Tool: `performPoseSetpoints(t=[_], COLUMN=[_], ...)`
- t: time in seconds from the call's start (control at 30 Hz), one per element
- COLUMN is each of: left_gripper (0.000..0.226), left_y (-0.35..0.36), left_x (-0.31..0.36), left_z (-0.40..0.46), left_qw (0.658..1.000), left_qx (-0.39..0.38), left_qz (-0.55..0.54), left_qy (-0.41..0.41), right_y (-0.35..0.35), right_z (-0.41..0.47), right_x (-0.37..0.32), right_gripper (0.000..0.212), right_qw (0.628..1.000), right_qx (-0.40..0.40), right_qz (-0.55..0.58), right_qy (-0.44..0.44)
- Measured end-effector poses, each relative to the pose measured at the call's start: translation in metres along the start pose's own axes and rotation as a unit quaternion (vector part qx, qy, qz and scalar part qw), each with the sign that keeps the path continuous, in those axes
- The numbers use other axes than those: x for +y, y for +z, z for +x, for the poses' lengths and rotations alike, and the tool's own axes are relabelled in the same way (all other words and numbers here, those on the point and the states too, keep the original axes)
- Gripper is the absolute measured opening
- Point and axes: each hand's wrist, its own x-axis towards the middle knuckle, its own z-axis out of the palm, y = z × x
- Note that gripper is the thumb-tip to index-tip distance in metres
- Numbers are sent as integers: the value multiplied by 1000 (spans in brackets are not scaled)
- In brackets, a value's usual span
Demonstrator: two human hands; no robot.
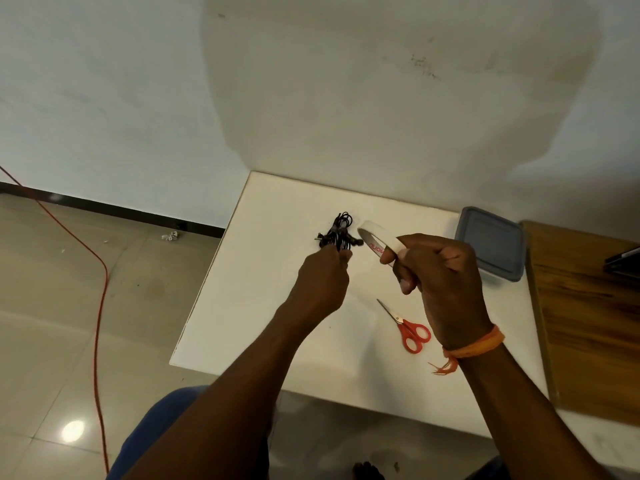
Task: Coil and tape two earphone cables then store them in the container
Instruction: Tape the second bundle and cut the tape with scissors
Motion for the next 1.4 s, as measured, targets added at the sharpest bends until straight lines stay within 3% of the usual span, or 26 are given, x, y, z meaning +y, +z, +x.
performPoseSetpoints(t=[0.2, 0.27, 0.3, 0.4, 0.5, 0.57, 0.67, 0.77, 0.9, 1.0, 1.13, 1.23, 1.4], left_gripper=[24, 22, 21, 30, 36, 31, 38, 45, 33, 39, 44, 42, 41], left_y=[6, 3, 2, -3, -8, -9, -4, -7, -15, -23, -34, -41, -35], left_x=[0, 3, 5, 12, 21, 25, 24, 24, 28, 31, 35, 37, 31], left_z=[-7, -6, -5, -2, -4, -4, -3, -6, -1, 4, 6, 6, 11], left_qw=[993, 996, 992, 910, 818, 769, 747, 720, 715, 697, 728, 754, 784], left_qx=[-62, -75, -88, -114, -98, -64, -23, -60, -29, 18, 98, 117, 142], left_qz=[97, 29, -70, -382, -555, -623, -642, -664, -675, -699, -670, -643, -603], left_qy=[-23, -38, -64, -117, -111, -127, -171, -192, -178, -158, -111, -63, -41], right_y=[3, 3, 4, 6, 11, 17, 22, 28, 40, 51, 59, 63, 64], right_z=[-3, -3, -3, -4, -7, -9, -13, -17, -22, -25, -26, -23, -20], right_x=[-2, 0, 1, 0, 0, 1, 2, 1, -5, -6, -21, -36, -31], right_gripper=[29, 32, 33, 28, 27, 28, 29, 25, 26, 24, 36, 27, 36], right_qw=[999, 999, 999, 998, 996, 996, 996, 995, 996, 996, 999, 1000, 999], right_qx=[-22, -34, -41, -54, -64, -68, -68, -75, -72, -52, -17, -7, -36], right_qz=[18, 22, 23, 32, 55, 51, 55, 68, 1, -61, -49, -6, 37], right_qy=[-25, -27, -26, -21, 0, 5, 3, -4, -46, -44, -6, 0, 18])
